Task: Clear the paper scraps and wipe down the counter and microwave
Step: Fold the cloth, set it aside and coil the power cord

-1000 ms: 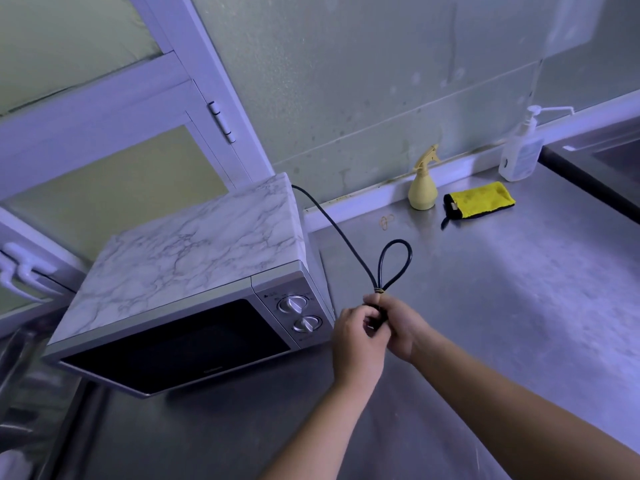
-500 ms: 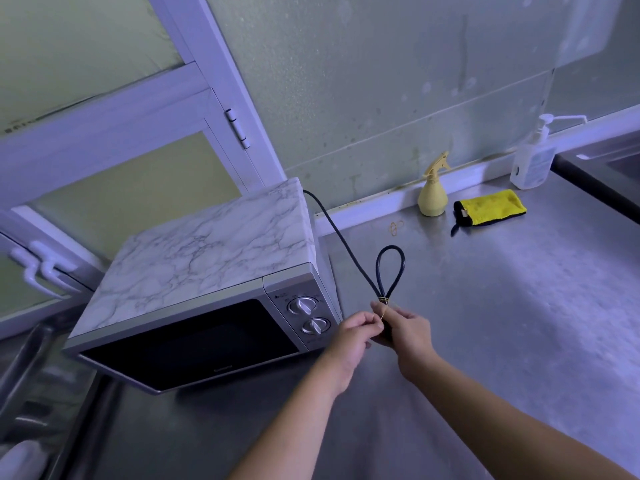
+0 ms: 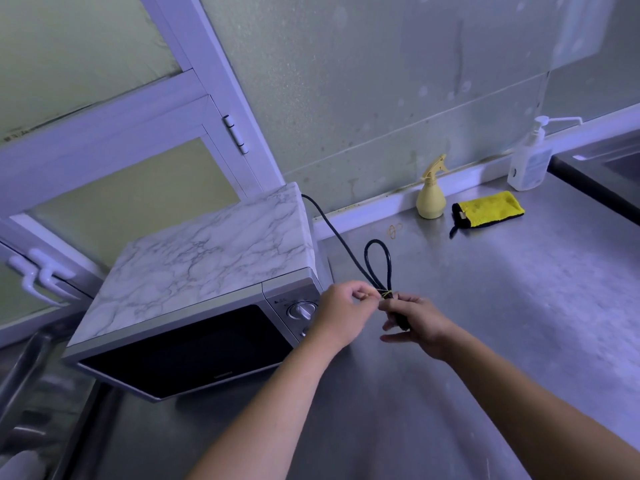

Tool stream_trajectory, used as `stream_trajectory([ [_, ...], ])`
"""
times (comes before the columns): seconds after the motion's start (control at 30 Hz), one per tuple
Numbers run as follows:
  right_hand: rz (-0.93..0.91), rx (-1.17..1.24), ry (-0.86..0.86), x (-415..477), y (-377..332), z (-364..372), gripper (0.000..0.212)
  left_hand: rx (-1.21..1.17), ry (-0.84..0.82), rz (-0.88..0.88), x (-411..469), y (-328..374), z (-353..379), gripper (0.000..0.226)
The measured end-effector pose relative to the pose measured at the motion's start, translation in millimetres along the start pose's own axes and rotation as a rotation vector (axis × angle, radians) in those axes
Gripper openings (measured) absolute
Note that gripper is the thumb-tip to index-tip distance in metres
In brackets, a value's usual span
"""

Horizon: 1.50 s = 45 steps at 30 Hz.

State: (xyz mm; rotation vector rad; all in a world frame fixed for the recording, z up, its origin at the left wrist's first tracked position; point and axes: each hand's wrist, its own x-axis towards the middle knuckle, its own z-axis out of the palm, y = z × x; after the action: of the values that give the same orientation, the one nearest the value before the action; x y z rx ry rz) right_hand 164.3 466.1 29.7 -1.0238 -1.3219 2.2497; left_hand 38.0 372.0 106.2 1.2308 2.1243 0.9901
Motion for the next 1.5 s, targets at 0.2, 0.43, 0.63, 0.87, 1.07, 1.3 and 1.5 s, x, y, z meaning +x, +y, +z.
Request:
stream_trajectory([
  [0.2, -0.019, 0.072, -0.053, 0, 3, 8, 0.009, -0.395, 0.043, -0.168, 10, 6, 9, 0.017],
  [0.43, 0.060, 0.110, -0.014, 3, 16, 2, 0.026, -0.053, -0.085, -0.005, 13, -12, 8, 0.036],
  [0.63, 0.083, 0.133, -0.025, 4, 21, -6, 0.034, 0.098, -0.014, 0.073, 15, -13, -9, 0.041],
  [0.87, 0.145, 0.256, -0.084, -1, 30, 0, 0.030, 0.038, -0.144, 0.007, 2, -20, 19, 0.026],
  [1.07, 0.156, 0.081, 0.136, 4, 37, -8, 0.030, -0.075, -0.134, -0.152, -19, -45, 33, 0.023],
  [1.3, 0.199, -0.075, 0.293, 25, 44, -6, 0.014, -0.185, -0.083, -0.357, -62, -103, 18, 0.022],
  [1.5, 0.232, -0.253, 0.384, 61, 66, 16, 0.023, -0.189, -0.020, -0.478, -89, -154, -7, 0.023],
])
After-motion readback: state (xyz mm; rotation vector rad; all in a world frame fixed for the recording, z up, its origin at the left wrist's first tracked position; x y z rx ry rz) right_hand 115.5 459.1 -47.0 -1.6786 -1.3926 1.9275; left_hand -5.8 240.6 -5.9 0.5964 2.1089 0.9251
